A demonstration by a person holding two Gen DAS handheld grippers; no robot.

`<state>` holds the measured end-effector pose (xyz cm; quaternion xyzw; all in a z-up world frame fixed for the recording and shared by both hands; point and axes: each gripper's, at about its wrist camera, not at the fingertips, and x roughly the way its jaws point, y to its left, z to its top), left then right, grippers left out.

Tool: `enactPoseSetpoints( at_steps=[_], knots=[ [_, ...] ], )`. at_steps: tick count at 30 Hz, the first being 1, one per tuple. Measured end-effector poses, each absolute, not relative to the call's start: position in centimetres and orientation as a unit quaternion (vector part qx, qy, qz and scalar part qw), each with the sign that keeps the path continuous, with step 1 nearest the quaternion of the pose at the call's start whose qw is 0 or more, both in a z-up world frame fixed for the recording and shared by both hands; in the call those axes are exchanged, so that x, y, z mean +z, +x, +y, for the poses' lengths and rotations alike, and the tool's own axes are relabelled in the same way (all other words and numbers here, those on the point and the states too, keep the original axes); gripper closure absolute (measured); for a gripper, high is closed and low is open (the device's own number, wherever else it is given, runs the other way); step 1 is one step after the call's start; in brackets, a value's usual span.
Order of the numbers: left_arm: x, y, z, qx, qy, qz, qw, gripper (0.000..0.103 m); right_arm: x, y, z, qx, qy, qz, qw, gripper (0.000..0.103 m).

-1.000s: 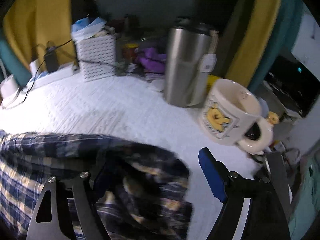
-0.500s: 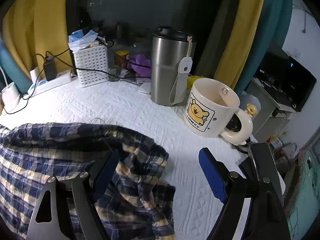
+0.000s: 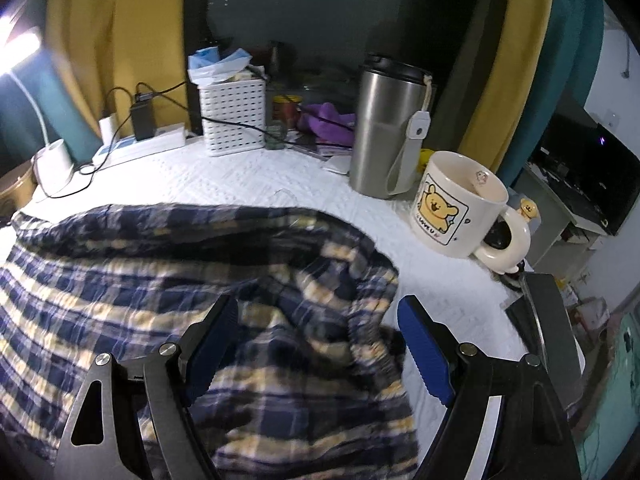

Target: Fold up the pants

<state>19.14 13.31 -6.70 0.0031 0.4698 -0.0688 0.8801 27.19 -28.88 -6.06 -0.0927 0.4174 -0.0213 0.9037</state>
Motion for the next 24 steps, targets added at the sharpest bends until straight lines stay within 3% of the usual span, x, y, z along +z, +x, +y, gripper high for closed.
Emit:
enactPoseSetpoints(
  at_steps=[7,13,14,15,16,19,24],
  knots=[
    [-9.3,16.7,13.1,-0.105,-0.07,0.498,0.858,0.038,-6.4,25.0,-28.3,-0.016,-0.097,0.42,0.902,0.02],
    [-10.1,16.5,11.9,-0.13,-0.074,0.48,0.864,0.039,-6.2,23.3,-28.7,-0.02,-0.094,0.418,0.903,0.02],
    [-10.0,16.5,11.6,-0.129,-0.065,0.476,0.868,0.047,-6.2,23.0,-28.9,-0.022,-0.092,0.418,0.904,0.02],
    [-10.0,16.6,11.4,-0.13,-0.059,0.476,0.868,0.078,-6.1,22.8,-29.0,-0.024,-0.091,0.417,0.904,0.02],
    [-9.9,16.8,11.2,-0.131,-0.058,0.478,0.867,0.09,-6.1,22.6,-29.2,-0.026,-0.089,0.416,0.904,0.02],
    [-8.3,16.7,10.8,-0.127,-0.047,0.462,0.876,0.096,-5.8,22.1,-29.6,-0.03,-0.087,0.413,0.906,0.02],
    [-3.3,15.6,10.7,-0.129,-0.037,0.429,0.893,0.096,-5.6,21.7,-30.0,-0.031,-0.08,0.409,0.909,0.02]
  ],
)
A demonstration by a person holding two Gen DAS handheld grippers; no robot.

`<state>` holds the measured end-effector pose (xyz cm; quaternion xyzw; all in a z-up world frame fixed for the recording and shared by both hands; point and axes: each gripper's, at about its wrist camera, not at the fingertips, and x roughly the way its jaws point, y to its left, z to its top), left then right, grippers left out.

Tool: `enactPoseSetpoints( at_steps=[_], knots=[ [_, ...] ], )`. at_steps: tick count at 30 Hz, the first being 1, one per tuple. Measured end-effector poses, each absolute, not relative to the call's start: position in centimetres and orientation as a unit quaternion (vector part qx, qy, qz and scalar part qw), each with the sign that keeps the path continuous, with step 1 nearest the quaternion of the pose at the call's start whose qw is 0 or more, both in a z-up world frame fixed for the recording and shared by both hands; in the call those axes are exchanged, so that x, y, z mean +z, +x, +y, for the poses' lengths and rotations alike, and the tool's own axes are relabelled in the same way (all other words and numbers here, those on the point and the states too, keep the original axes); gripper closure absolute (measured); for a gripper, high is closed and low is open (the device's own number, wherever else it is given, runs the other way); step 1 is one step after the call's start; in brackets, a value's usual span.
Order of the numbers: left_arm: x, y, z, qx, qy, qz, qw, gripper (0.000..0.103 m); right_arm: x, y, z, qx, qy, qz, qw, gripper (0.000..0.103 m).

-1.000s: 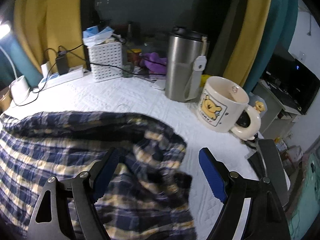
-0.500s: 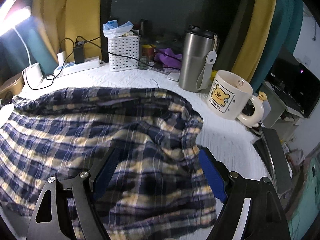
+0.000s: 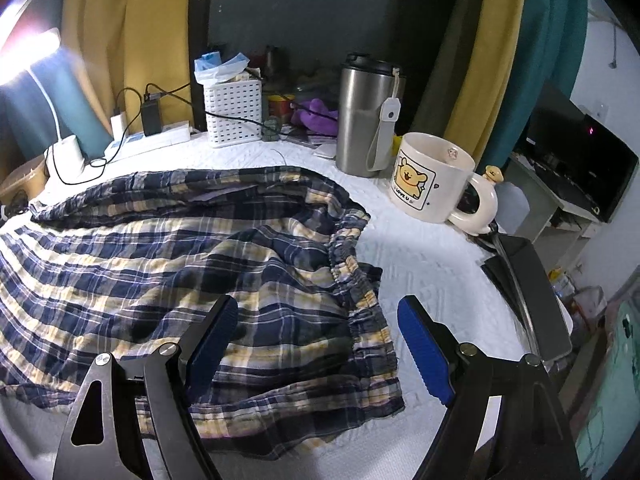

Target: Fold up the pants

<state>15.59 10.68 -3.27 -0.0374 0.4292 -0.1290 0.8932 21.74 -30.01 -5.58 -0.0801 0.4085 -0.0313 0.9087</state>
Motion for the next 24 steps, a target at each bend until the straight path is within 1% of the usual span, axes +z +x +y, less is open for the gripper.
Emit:
enactPoseSetpoints(
  at_steps=[4,9,11,13,17,19,21,22,24],
  knots=[
    [-2.3,14.9,10.5,-0.107,0.0,0.436,0.894,0.096,-5.9,21.6,-29.7,-0.022,-0.078,0.409,0.909,0.02],
    [-6.2,14.7,12.5,-0.032,0.035,0.494,0.868,0.096,-7.2,21.4,-29.1,-0.005,-0.081,0.424,0.902,0.02],
    [-8.0,14.5,13.6,-0.02,0.023,0.519,0.854,0.096,-8.1,21.4,-28.8,0.002,-0.089,0.437,0.895,0.02],
    [-8.0,13.8,13.9,-0.022,0.01,0.517,0.856,0.096,-8.5,21.2,-28.8,0.006,-0.09,0.442,0.893,0.02],
    [-6.5,12.8,13.4,-0.048,-0.021,0.491,0.87,0.095,-8.6,20.8,-28.8,0.008,-0.089,0.44,0.893,0.02],
    [-6.4,13.0,12.9,-0.057,-0.027,0.486,0.872,0.091,-8.4,20.7,-28.6,0.014,-0.087,0.438,0.895,0.02],
    [-7.1,13.3,12.4,-0.063,-0.034,0.487,0.87,0.07,-8.0,20.3,-28.0,0.026,-0.088,0.433,0.897,0.02],
    [-7.6,13.5,12.4,-0.066,-0.041,0.489,0.869,0.066,-7.8,20.0,-27.5,0.035,-0.088,0.428,0.899,0.02],
    [-8.4,13.6,12.3,-0.074,-0.059,0.493,0.865,0.065,-7.2,19.0,-25.7,0.067,-0.09,0.418,0.901,0.02]
  ],
)
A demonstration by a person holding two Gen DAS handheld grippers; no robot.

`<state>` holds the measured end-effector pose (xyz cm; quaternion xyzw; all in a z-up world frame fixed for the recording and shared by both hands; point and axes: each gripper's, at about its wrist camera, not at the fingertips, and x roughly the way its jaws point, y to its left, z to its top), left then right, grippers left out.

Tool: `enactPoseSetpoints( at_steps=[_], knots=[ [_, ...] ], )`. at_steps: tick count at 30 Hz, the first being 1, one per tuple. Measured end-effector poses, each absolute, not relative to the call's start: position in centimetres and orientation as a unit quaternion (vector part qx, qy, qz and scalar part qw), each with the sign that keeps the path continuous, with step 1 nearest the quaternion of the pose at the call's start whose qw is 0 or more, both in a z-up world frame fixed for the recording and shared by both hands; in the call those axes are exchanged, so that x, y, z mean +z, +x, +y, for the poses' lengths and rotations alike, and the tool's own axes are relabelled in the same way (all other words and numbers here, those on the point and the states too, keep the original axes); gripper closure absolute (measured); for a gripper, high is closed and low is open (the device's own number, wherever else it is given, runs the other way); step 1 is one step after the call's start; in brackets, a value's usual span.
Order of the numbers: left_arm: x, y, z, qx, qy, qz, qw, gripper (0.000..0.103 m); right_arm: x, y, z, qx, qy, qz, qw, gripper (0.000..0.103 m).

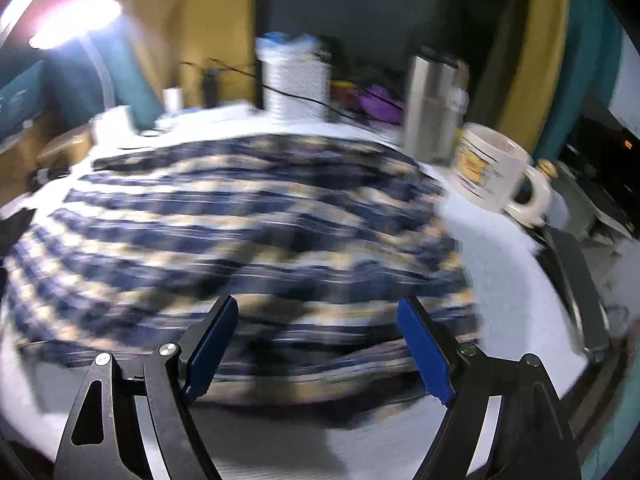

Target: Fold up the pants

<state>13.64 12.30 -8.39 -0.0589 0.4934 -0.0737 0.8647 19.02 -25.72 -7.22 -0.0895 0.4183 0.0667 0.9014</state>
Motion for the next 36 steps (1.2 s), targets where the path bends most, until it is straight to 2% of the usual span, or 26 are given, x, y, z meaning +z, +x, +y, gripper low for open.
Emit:
enactPoseSetpoints(
  at_steps=[6,7,8,9,11,12,14,16,17,18,20,21,30,36],
  knots=[
    [-9.3,13.6,12.6,-0.087,-0.096,0.473,0.872,0.066,-7.9,15.3,-17.2,0.203,-0.107,0.417,0.879,0.02],
    [-9.2,13.6,12.5,-0.091,-0.093,0.473,0.872,0.07,-8.3,14.6,-15.5,0.227,-0.117,0.418,0.872,0.02],
    [-9.1,13.6,12.2,-0.1,-0.087,0.471,0.872,0.086,-8.6,13.9,-13.8,0.247,-0.126,0.417,0.865,0.02],
    [-9.0,13.6,12.0,-0.103,-0.079,0.471,0.873,0.092,-8.8,13.4,-12.7,0.263,-0.128,0.417,0.86,0.02],
    [-8.3,13.4,11.6,-0.106,-0.059,0.464,0.878,0.097,-8.9,12.4,-10.3,0.301,-0.129,0.413,0.85,0.023],
    [-8.0,13.3,11.6,-0.105,-0.053,0.459,0.881,0.098,-8.8,11.8,-9.1,0.32,-0.135,0.407,0.845,0.033],
    [-7.2,13.2,12.1,-0.104,-0.055,0.448,0.886,0.1,-8.8,11.1,-7.4,0.341,-0.153,0.4,0.837,0.043],
    [-6.5,12.9,12.3,-0.104,-0.056,0.44,0.89,0.101,-9.0,10.7,-6.1,0.355,-0.165,0.399,0.829,0.044],
    [-6.1,12.8,12.5,-0.105,-0.057,0.436,0.892,0.101,-9.3,10.8,-5.6,0.356,-0.173,0.4,0.827,0.047],
    [-5.7,12.6,12.5,-0.107,-0.057,0.432,0.894,0.101,-9.5,10.6,-5.2,0.355,-0.179,0.402,0.825,0.061],
    [-4.8,12.1,12.4,-0.111,-0.052,0.429,0.895,0.101,-10.0,10.9,-4.7,0.359,-0.185,0.411,0.817,0.08],
    [-4.5,11.9,12.3,-0.112,-0.048,0.427,0.896,0.101,-10.0,11.0,-4.6,0.365,-0.18,0.415,0.813,0.083],
    [-6.7,12.3,13.6,-0.065,-0.03,0.455,0.888,0.101,-10.6,10.7,-3.5,0.391,-0.177,0.434,0.792,0.083],
    [-6.0,12.5,14.8,-0.056,-0.042,0.462,0.884,0.101,-9.8,11.0,-4.3,0.381,-0.174,0.424,0.803,0.082]
  ],
)
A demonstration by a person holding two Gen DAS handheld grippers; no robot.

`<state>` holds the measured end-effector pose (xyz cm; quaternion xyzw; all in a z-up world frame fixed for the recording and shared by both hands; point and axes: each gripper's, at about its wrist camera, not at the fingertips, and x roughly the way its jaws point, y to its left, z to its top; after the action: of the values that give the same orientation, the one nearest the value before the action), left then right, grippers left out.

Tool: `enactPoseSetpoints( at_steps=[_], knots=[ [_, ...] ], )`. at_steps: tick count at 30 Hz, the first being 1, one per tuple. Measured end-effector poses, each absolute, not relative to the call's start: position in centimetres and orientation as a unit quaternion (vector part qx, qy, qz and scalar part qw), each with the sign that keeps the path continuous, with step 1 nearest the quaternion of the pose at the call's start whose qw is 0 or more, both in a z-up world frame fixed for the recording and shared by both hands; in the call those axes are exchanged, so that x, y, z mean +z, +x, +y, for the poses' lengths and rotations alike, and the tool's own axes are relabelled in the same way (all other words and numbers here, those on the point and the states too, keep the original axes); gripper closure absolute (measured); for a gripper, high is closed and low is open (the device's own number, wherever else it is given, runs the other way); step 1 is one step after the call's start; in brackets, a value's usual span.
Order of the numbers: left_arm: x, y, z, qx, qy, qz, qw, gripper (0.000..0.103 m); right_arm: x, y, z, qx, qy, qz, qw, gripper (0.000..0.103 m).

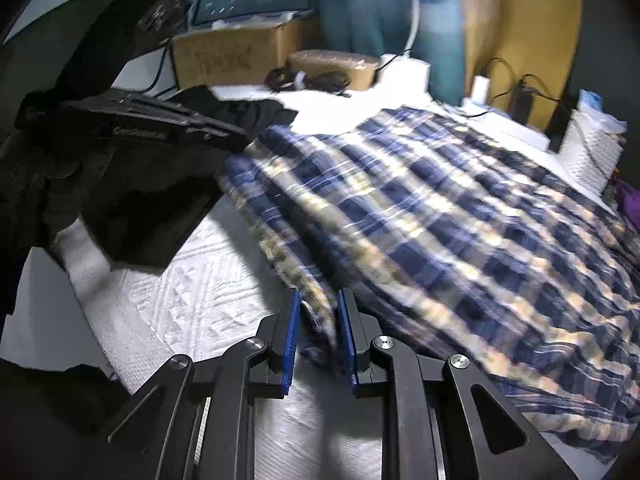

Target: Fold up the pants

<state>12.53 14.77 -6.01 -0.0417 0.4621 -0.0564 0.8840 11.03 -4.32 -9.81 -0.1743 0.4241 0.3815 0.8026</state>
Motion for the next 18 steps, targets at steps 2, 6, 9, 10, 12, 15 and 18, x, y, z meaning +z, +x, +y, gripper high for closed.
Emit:
enactPoseSetpoints(
  at_steps=[2,6,9,10,12,15,18],
  knots=[
    [-5.4,12.6,15.1,-0.051,-0.053,0.462,0.884,0.101,-9.1,11.5,-5.5,0.362,-0.168,0.416,0.817,0.074],
    [-4.6,13.3,14.9,-0.058,-0.067,0.453,0.887,0.084,-7.8,12.7,-8.1,0.322,-0.15,0.404,0.843,0.016],
    [-4.9,14.5,14.2,-0.07,-0.074,0.454,0.885,0.046,-7.2,14.0,-10.6,0.29,-0.137,0.402,0.858,0.016],
    [-5.1,14.9,13.8,-0.074,-0.076,0.455,0.884,0.046,-7.1,14.3,-11.2,0.28,-0.134,0.402,0.861,0.016],
    [-5.9,15.8,13.3,-0.082,-0.081,0.464,0.878,0.046,-7.3,15.5,-13.1,0.25,-0.123,0.409,0.869,0.016],
    [-7.6,17.3,13.1,-0.069,-0.077,0.48,0.871,0.046,-7.9,16.8,-15.4,0.216,-0.113,0.417,0.876,0.016],
    [-9.2,18.1,13.0,-0.059,-0.073,0.493,0.865,0.046,-8.4,17.9,-17.6,0.184,-0.103,0.428,0.879,0.016]
  ],
)
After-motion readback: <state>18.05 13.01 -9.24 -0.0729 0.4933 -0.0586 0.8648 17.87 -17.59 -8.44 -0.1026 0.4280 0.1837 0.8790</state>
